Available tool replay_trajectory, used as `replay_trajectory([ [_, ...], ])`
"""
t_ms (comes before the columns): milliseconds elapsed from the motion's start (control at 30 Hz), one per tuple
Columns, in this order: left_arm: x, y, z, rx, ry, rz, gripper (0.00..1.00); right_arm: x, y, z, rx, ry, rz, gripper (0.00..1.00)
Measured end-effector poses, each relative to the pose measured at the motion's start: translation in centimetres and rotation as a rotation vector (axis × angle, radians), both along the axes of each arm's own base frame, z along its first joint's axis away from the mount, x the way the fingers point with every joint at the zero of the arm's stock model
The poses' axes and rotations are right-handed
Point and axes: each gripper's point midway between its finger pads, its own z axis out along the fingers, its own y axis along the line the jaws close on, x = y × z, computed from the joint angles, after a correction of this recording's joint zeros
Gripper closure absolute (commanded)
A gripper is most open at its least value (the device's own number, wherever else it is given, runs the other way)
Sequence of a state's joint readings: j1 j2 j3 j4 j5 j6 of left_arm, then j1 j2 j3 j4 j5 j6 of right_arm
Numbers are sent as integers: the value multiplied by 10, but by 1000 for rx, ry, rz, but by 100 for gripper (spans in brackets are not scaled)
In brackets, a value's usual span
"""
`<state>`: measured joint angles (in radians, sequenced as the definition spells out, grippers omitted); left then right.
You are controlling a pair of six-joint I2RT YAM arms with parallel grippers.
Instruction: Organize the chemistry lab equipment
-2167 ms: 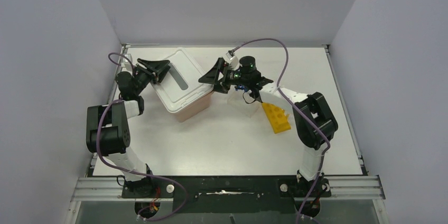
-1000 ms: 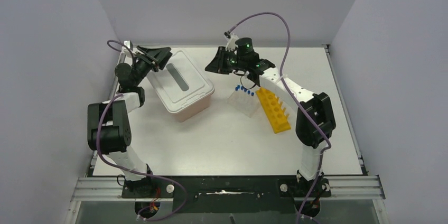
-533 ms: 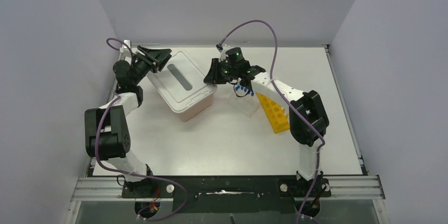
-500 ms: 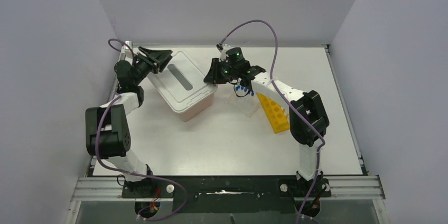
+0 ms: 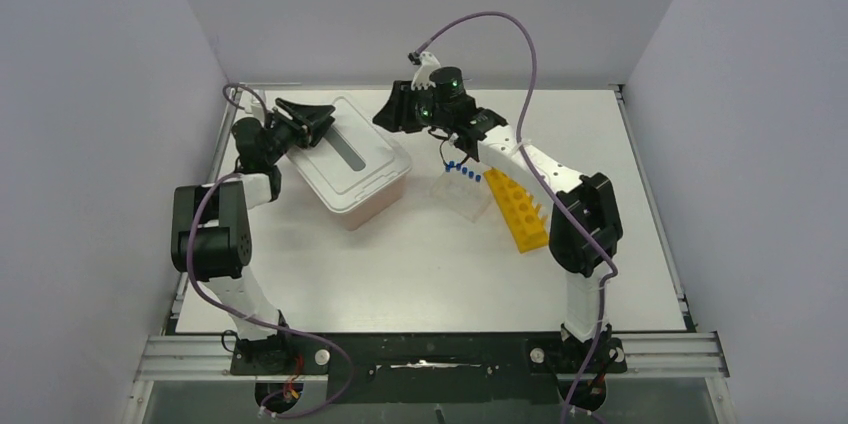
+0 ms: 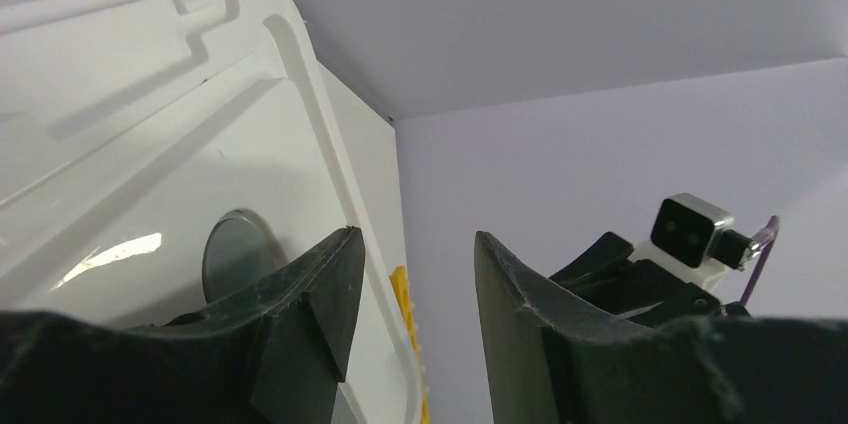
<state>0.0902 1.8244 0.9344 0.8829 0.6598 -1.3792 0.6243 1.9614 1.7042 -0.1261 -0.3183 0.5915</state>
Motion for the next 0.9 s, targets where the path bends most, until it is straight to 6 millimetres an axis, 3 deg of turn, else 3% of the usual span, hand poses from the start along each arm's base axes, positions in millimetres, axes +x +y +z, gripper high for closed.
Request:
replay_trajectory([
  [167,-7,0,5,23,-6,9,55,21,18,39,81,-123,19,50],
  [233,-13,0,9,32,-7,15,51,31,29,33,99,-139,37,49],
  [300,-19,1,23,62,-33,24,47,35,35,9,95,-107,52,49],
  [400,-32,4,57,150,-107,52,38,34,36,-40,58,-16,58,49],
  [567,-47,14,141,335,-308,134,34,32,41,-42,91,-14,101,48],
  [667,-59,18,168,401,-383,172,33,32,36,-39,94,-15,101,42],
  [800,-65,23,171,450,-386,204,33,26,27,-27,79,-39,102,34],
  [900,-63,29,156,484,-332,221,29,19,17,1,56,-120,95,17],
])
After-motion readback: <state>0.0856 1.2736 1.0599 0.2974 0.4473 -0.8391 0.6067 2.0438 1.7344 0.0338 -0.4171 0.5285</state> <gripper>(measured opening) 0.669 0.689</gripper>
